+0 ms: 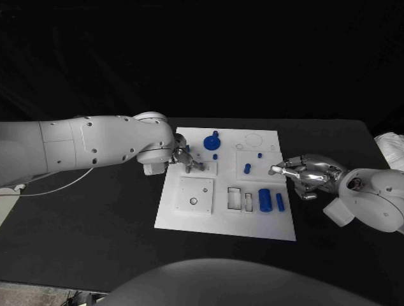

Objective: Assemble the parts on the task board

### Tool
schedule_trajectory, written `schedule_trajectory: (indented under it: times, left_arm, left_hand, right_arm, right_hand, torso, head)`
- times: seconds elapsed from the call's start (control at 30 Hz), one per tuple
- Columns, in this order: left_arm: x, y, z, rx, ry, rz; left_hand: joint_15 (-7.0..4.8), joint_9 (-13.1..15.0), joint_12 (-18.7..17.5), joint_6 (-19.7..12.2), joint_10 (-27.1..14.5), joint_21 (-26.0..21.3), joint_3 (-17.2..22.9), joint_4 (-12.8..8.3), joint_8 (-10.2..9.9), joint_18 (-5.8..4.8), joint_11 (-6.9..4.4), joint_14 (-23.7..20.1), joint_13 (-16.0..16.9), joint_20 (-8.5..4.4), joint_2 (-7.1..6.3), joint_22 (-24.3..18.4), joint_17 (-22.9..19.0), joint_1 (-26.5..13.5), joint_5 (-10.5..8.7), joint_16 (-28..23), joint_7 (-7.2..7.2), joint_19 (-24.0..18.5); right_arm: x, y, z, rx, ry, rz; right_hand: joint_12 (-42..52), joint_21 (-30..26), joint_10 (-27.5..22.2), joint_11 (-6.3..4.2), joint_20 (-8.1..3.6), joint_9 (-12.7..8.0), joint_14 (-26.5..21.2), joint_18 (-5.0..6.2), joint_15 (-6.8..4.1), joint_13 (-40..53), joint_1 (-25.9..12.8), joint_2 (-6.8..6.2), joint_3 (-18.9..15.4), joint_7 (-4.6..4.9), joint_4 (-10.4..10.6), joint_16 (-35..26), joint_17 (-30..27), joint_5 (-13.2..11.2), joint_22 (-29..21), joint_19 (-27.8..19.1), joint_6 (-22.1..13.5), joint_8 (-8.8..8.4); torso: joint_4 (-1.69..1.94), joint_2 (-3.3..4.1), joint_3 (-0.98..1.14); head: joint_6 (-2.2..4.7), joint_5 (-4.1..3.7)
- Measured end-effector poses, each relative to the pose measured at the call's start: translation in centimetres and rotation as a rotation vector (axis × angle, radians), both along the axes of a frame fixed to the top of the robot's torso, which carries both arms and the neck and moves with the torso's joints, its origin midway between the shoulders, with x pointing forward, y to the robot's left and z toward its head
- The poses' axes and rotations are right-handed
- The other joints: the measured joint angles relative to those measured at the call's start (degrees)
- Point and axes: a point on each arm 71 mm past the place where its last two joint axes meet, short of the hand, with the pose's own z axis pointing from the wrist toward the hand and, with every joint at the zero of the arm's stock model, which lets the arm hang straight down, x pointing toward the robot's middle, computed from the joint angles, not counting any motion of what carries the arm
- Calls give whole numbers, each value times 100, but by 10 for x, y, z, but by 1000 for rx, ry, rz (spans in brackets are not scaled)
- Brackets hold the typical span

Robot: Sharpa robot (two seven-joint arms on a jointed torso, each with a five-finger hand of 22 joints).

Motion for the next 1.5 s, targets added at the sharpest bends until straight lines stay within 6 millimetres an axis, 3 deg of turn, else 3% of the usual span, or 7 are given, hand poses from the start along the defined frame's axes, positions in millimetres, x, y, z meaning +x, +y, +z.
schedule_trajectory:
  times: [0.17,0.4,0.57,0.73,0.97,1.17,1.5]
  left_arm:
    - [-2,12,28,-5,-51,0]
    - [16,31,91,4,-186,23]
    - [34,38,106,36,-224,42]
    - [48,37,97,80,-213,42]
    - [55,30,61,123,-154,33]
    - [62,20,48,147,-146,24]
    - [64,15,31,173,-138,20]
  left_hand:
    - [0,25,0,9,0,0,-85,11,28,0,0,0,0,0,6,0,0,6,8,0,-9,0]
    - [0,31,0,32,0,114,-188,41,29,-1,0,0,0,0,129,-1,-1,176,162,0,-32,0]
    - [0,-16,0,73,0,179,-393,67,-42,0,0,0,0,0,231,-1,-1,74,252,0,-32,0]
    - [0,-30,0,73,0,179,-433,74,-68,-1,0,0,0,0,262,-1,-1,43,273,0,-32,0]
    - [0,-36,0,96,0,179,-459,67,-68,-1,0,0,0,0,273,-1,-1,32,313,0,-32,0]
    - [0,-52,0,157,0,179,-527,42,-103,0,0,0,0,0,273,-1,-1,32,474,0,-33,0]
    - [0,-66,0,187,0,179,-591,43,-140,0,0,0,0,0,356,-2,-2,115,699,0,-63,0]
  right_arm:
    - [-1,-4,1,2,-4,-7]
    - [-2,-5,2,13,-16,-11]
    - [-2,-4,3,18,-21,-9]
    - [-2,-2,3,21,-23,-3]
    - [-3,-4,3,22,-21,-1]
    - [-3,-6,3,24,-17,4]
    - [-4,-7,3,24,-10,11]
  right_hand:
    - [2,0,0,0,0,0,6,0,7,0,0,0,0,0,0,0,0,0,-1,0,0,0]
    - [9,0,0,0,0,0,7,0,9,0,0,0,0,0,0,0,-1,0,-1,0,0,0]
    - [10,45,0,0,-1,0,3,0,14,0,0,0,18,0,18,0,-1,23,-1,11,0,0]
    - [19,347,0,0,-7,-7,24,0,-4,0,0,0,38,21,88,0,-1,76,-2,377,21,0]
    - [-1,454,0,0,-8,-22,19,-1,-8,0,-1,1,30,44,128,0,-2,76,-2,494,-2,-2]
    - [0,510,0,1,-21,-21,10,0,-16,39,-63,63,15,44,144,0,-2,76,-2,536,-2,-23]
    - [5,510,-11,11,-21,-21,9,-1,-15,41,-79,77,15,44,144,0,-2,76,-3,535,-2,-23]
  torso:
    - [12,2,-1]
    - [41,7,-2]
    - [51,8,2]
    - [49,45,1]
    - [78,116,-24]
    - [100,158,-38]
    - [119,170,-42]
  head:
    - [0,2]
    - [0,-19]
    - [0,-8]
    - [0,18]
    - [0,-41]
    - [0,-53]
    - [0,-21]
